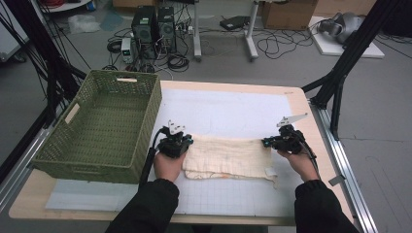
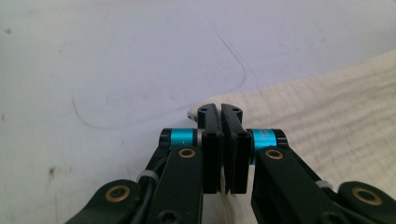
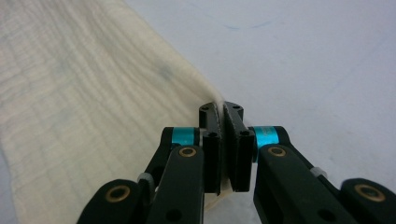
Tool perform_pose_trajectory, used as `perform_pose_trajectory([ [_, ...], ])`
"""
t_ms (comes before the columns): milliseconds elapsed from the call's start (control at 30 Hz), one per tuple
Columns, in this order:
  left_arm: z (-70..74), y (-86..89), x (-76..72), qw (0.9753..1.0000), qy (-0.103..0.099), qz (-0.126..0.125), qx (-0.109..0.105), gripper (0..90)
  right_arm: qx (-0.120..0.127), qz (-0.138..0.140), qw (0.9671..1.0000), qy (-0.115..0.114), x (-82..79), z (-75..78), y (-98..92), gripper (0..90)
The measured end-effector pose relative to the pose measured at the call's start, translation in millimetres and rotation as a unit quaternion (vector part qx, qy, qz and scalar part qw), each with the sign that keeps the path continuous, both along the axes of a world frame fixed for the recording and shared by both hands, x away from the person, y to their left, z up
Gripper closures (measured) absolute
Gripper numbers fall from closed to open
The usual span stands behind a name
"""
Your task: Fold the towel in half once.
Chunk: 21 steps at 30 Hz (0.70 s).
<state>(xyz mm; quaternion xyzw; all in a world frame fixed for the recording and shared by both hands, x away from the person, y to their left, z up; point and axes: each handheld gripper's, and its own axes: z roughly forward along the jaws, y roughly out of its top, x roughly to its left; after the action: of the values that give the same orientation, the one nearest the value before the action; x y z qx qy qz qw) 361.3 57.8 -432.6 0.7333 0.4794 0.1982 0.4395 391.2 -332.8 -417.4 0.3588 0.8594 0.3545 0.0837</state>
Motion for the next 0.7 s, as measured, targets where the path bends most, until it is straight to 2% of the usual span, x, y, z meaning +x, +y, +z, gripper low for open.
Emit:
perform_pose_trajectory([
  [33, 0.4, -1.3, 3.6, 1.0, 0.002, 0.0, 0.001, 83.9, 0.0, -0.009, 1.0, -0.003, 2.8, -2.3, -1.5, 81.8],
  [67, 1.2, -1.8, 5.3, 1.0, -0.001, 0.002, 0.009, 77.3, 0.001, -0.022, 0.9997, -0.006, 5.0, -4.3, -3.4, 72.3],
  [100, 2.3, -0.3, 5.5, 1.0, -0.001, -0.003, 0.005, 73.4, 0.005, -0.031, 0.9995, -0.006, 6.4, -5.8, -6.0, 65.8],
  [133, 3.9, 1.3, 4.6, 1.0, 0.002, -0.007, -0.001, 72.1, 0.009, -0.039, 0.9992, -0.006, 6.1, -5.5, -8.8, 63.5],
  [200, 7.4, 4.1, -0.3, 0.9999, -0.008, -0.011, 0.009, 66.8, 0.017, -0.045, 0.9986, -0.023, 0.4, -0.6, -13.1, 59.1],
  [233, 8.6, 6.6, -2.7, 0.9998, -0.003, -0.018, 0.0, 65.7, 0.02, -0.041, 0.9985, -0.031, -3.8, 2.3, -14.7, 58.6],
  [300, 9.9, 10.6, -10.4, 0.9995, -0.004, -0.031, 0.006, 64.8, 0.021, -0.031, 0.9984, -0.042, -14.5, 6.1, -16.9, 58.3],
  [400, 7.1, 16.9, -22.9, 0.9987, 0.008, -0.05, 0.003, 65.3, 0.019, -0.01, 0.9982, -0.056, -33.5, 6.2, -18.8, 58.5],
  [433, 4.9, 18.0, -27.7, 0.9983, 0.01, -0.057, 0.008, 65.9, 0.019, -0.004, 0.9982, -0.057, -40.5, 4.9, -18.3, 58.7],
  [600, -7.1, 22.4, -45.6, 0.9954, 0.033, -0.09, 0.01, 68.2, 0.031, 0.068, 0.9965, -0.038, -65.6, -5.6, -10.8, 61.7],
  [667, -10.3, 21.4, -48.2, 0.9934, 0.048, -0.103, 0.015, 69.8, 0.016, 0.094, 0.995, -0.031, -70.2, -10.5, -4.7, 63.3],
  [700, -11.3, 20.4, -49.2, 0.993, 0.047, -0.107, 0.019, 69.7, 0.011, 0.098, 0.9948, -0.026, -70.5, -13.3, -2.2, 64.0],
])
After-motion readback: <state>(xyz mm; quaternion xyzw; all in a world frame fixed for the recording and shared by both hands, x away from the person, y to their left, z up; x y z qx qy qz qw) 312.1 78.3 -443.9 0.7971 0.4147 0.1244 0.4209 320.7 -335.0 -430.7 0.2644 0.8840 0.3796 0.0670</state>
